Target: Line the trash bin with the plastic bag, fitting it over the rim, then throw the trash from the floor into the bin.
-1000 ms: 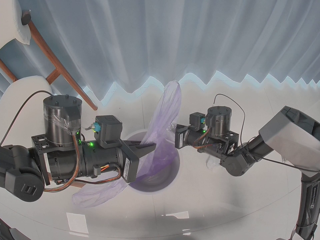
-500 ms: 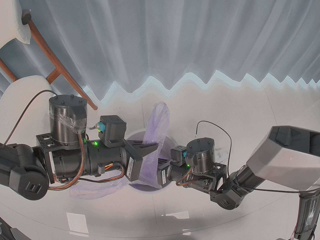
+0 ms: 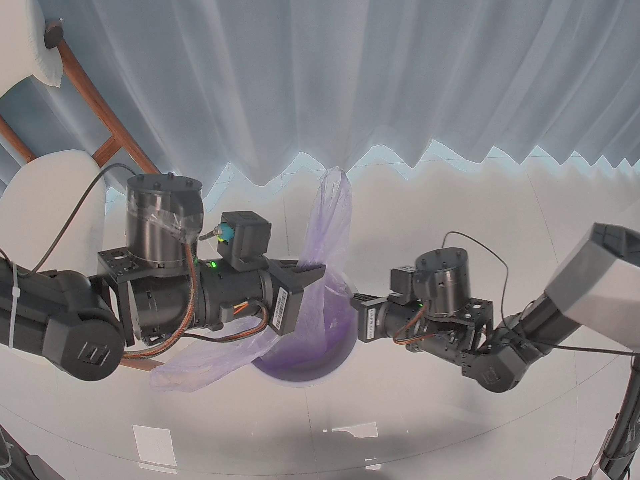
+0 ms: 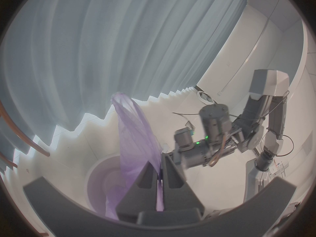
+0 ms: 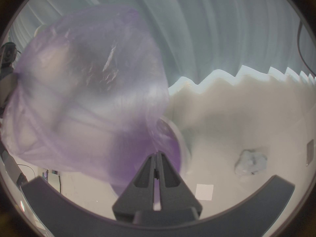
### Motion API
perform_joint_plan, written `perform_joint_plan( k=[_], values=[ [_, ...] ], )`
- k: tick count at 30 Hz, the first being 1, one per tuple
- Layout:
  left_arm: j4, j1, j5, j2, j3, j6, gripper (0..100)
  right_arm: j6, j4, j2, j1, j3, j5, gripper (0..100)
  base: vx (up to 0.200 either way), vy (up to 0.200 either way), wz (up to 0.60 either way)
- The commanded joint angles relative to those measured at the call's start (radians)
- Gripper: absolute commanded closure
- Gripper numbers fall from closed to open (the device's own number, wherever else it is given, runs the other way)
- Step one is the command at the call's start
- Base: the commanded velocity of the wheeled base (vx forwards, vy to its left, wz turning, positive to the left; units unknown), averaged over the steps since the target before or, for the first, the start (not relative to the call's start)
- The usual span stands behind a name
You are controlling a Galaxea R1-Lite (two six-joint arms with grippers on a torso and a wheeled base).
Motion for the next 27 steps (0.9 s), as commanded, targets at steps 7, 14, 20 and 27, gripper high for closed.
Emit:
perform_joint_plan(
  k=[7,14,20,27],
  values=[
    [0.0,0.004,0.019,0.125,-0.107,-0.004,100,0.014,-0.032,-0.173,0.047,0.322,-0.003,100,0.0,0.0,0.0],
    [0.002,-0.007,0.027,0.13,-0.11,-0.004,100,0.021,-0.297,0.03,0.176,0.349,-0.005,100,0.0,0.0,0.0],
    [0.002,0.0,0.04,0.124,-0.11,-0.008,100,0.021,-0.406,0.188,0.301,0.296,-0.013,100,0.0,0.0,0.0],
    [0.0,0.004,0.042,0.115,-0.107,-0.031,100,0.024,-0.407,0.308,0.394,0.054,-0.036,100,0.0,0.0,0.0]
  ],
)
